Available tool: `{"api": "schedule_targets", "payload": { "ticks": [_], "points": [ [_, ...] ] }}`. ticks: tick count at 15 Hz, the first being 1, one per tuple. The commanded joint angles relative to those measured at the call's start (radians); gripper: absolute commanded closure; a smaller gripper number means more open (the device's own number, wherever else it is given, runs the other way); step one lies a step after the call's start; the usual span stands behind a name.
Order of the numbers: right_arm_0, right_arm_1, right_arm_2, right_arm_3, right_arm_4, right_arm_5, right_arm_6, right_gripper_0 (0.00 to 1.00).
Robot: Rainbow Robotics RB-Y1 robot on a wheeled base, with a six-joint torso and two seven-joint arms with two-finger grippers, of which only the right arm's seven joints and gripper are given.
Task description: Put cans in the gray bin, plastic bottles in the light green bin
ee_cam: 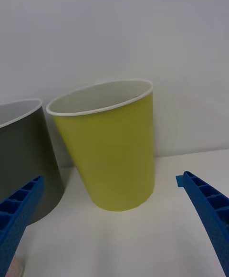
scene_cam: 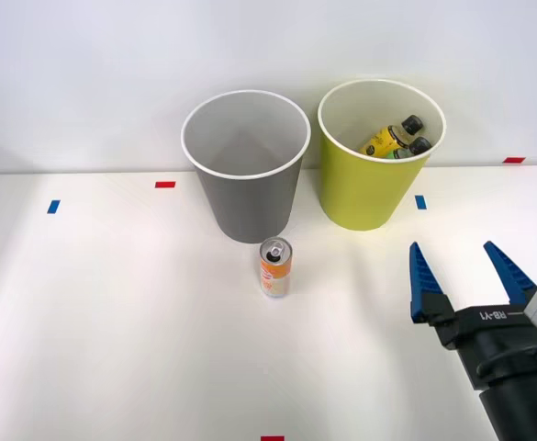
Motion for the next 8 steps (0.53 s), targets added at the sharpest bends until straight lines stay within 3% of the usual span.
{"api": "schedule_targets", "payload": {
  "ticks": [1,3,8],
  "points": [
    [0.039,0.017,-0.005,0.001,0.013,0.003,-0.006,0.00],
    [0.074,0.032,-0.005,0.001,0.033,0.003,0.000,0.00],
    [0.131,0.095,0.003,0.009,0.201,-0.011,-0.013,0.00]
  ]
}}
